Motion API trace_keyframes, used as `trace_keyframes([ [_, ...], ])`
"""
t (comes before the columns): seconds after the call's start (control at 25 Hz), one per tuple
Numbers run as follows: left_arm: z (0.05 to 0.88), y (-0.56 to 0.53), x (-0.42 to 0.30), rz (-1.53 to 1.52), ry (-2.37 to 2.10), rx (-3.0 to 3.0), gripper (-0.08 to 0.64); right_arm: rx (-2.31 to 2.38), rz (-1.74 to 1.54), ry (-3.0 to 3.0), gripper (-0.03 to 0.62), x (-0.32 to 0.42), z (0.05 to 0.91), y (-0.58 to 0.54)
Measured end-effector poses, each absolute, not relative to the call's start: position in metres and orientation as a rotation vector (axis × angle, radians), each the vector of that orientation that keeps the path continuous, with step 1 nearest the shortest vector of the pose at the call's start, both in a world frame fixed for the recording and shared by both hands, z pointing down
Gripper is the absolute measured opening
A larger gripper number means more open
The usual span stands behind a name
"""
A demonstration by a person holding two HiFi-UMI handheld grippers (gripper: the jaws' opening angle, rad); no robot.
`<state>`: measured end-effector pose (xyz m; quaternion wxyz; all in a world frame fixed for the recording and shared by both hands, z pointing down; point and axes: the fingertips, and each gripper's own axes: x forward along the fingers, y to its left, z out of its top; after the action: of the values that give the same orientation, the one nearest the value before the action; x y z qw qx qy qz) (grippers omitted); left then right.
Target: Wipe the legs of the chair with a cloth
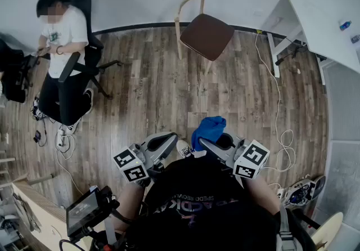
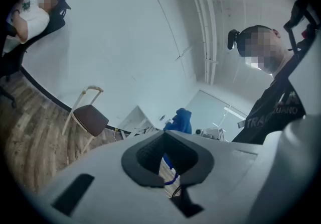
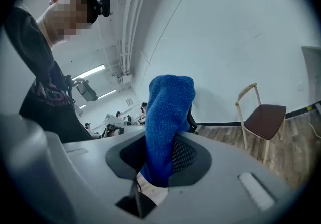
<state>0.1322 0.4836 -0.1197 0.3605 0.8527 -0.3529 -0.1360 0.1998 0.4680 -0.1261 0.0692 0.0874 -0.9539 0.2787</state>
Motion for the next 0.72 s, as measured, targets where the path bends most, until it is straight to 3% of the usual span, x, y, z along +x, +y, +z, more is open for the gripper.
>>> trace_keyframes([
  [0.72,-0.1154,0.4851,0.1284,-0.366,-0.920,2.192,-0.002,0.216,0.872,-2.887,0.104,0.1973,-0.1234,0.4680],
])
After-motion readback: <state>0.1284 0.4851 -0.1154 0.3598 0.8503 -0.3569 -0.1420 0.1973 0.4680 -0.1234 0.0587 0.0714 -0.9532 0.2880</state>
